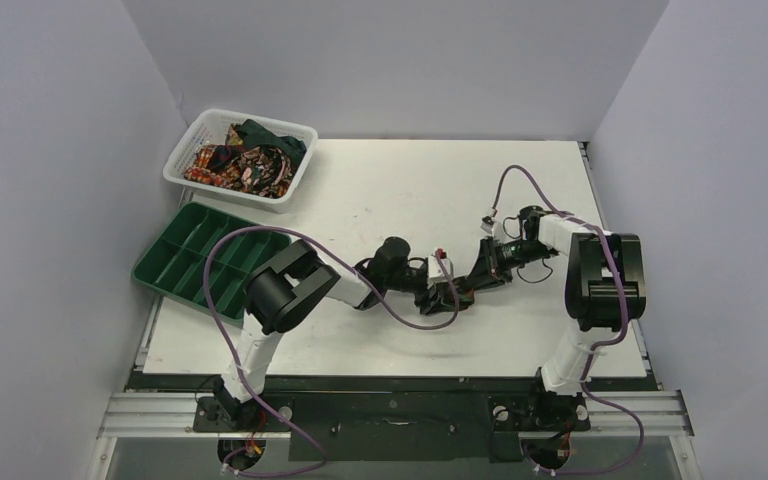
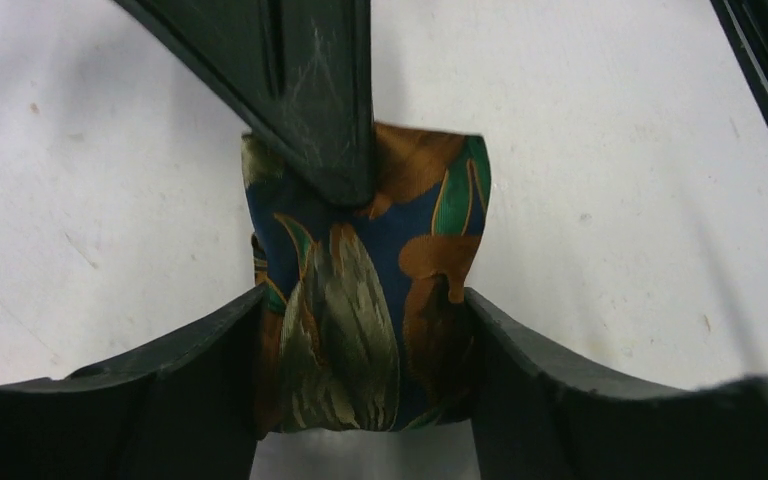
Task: Roll the ties
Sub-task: Pick up the tie at the center of the board, then place the tie in the storage box.
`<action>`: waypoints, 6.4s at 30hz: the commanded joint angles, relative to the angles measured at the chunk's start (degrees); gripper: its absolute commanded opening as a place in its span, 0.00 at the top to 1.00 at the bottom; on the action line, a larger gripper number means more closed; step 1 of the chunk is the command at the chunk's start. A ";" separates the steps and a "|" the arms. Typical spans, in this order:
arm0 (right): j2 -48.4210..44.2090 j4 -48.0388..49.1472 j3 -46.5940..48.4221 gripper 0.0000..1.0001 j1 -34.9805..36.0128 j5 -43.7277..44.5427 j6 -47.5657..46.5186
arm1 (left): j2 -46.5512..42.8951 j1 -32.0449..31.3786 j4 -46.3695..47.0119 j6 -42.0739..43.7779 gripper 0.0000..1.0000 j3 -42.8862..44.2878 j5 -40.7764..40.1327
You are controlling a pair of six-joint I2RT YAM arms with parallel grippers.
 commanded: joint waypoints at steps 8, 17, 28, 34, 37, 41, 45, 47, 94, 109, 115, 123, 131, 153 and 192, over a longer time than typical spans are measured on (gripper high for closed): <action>-4.45 0.53 -0.25 1.00 2.94 7.30 -1.62 | -4.49 -0.51 0.03 -8.30 0.08 -2.97 -5.61; -7.17 2.57 0.06 1.00 5.44 7.27 2.16 | 0.88 -2.58 -4.53 -5.38 0.27 3.64 -6.90; -7.73 2.41 2.95 1.00 4.51 9.04 3.33 | -9.64 -0.71 -11.19 -5.11 0.04 -1.43 -4.69; -8.64 0.29 7.59 1.00 4.37 9.42 1.71 | -21.20 4.18 -24.63 -7.12 0.03 -3.56 -3.41; -8.21 -1.09 9.49 1.00 4.51 9.15 0.41 | -25.06 6.77 -32.16 -9.90 0.03 -3.25 -4.89; -8.03 -1.97 12.44 1.00 5.34 8.98 -0.38 | -30.77 12.43 -39.77 -12.78 0.03 -2.70 -7.60; -8.03 -2.95 16.22 1.00 7.02 8.88 -0.90 | -33.40 18.45 -52.89 -11.36 0.03 3.31 -11.36; -7.93 -3.37 18.77 1.00 8.25 9.17 -1.05 | -33.98 21.62 -58.89 -11.12 0.03 5.72 -13.64; -21.90 40.74 0.20 1.00 11.94 -2.68 47.65 | -22.69 21.10 -11.28 -78.14 0.03 3.02 13.33; -21.92 38.72 1.03 1.00 13.79 -1.97 45.40 | -19.66 19.92 -12.00 -79.79 0.14 4.93 12.06; -21.78 38.55 1.33 1.00 14.05 -2.09 45.19 | -19.18 19.84 -14.38 -78.52 0.13 5.71 11.05; -21.33 38.54 1.78 1.00 14.50 -2.24 45.07 | -18.43 19.37 -9.88 -80.58 0.42 5.49 11.91; -20.50 36.66 2.64 1.00 14.45 -2.59 43.46 | -18.70 20.16 -7.93 -81.69 0.80 4.06 11.16; -20.82 15.88 13.44 0.24 9.92 6.22 22.55 | -34.38 40.19 -76.84 -31.04 1.00 10.56 1.28; -20.82 9.24 14.22 0.20 9.10 11.23 14.83 | -39.87 62.19 -134.54 111.86 1.00 15.17 -35.11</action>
